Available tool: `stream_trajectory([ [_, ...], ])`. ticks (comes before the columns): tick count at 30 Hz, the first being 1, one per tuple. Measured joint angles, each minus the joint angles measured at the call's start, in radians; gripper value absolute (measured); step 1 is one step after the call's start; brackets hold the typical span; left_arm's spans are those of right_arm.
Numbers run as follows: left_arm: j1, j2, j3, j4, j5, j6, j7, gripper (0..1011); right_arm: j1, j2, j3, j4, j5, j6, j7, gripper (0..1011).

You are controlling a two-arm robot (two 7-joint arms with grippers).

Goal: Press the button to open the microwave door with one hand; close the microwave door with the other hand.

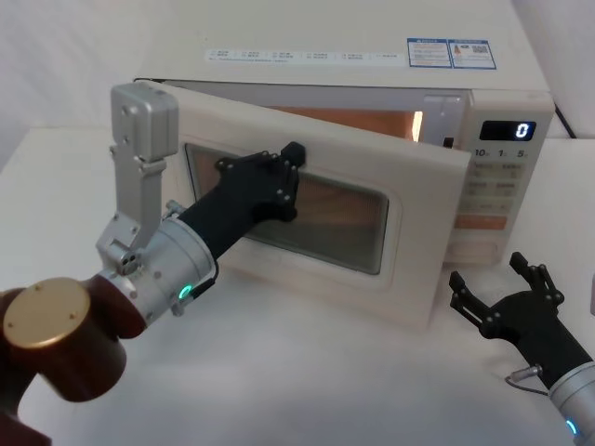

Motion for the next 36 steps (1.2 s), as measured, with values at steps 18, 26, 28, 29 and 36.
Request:
stream_trajectory([
  [18, -0.081, -0.063, 0.025, 0.075, 0.06, 0.029, 0.008, 0, 0.0, 0.0, 0.0, 0.0, 0.0, 0.0, 0.0, 1002],
  [26, -0.098, -0.09, 0.02, 0.1, 0.08, 0.048, 0.024, 0, 0.0, 0.0, 0.0, 0.0, 0.0, 0.0, 0.0, 1002],
  [28, -0.099, -0.098, 0.014, 0.105, 0.08, 0.05, 0.028, 0, 0.0, 0.0, 0.0, 0.0, 0.0, 0.0, 0.0, 1002],
  [29, -0.1, -0.1, 0.012, 0.106, 0.08, 0.051, 0.029, 0, 0.0, 0.0, 0.0, 0.0, 0.0, 0.0, 0.0, 1002],
  [36, -0.108, -0.12, 0.003, 0.121, 0.083, 0.051, 0.032, 0, 0.0, 0.0, 0.0, 0.0, 0.0, 0.0, 0.0, 1002],
])
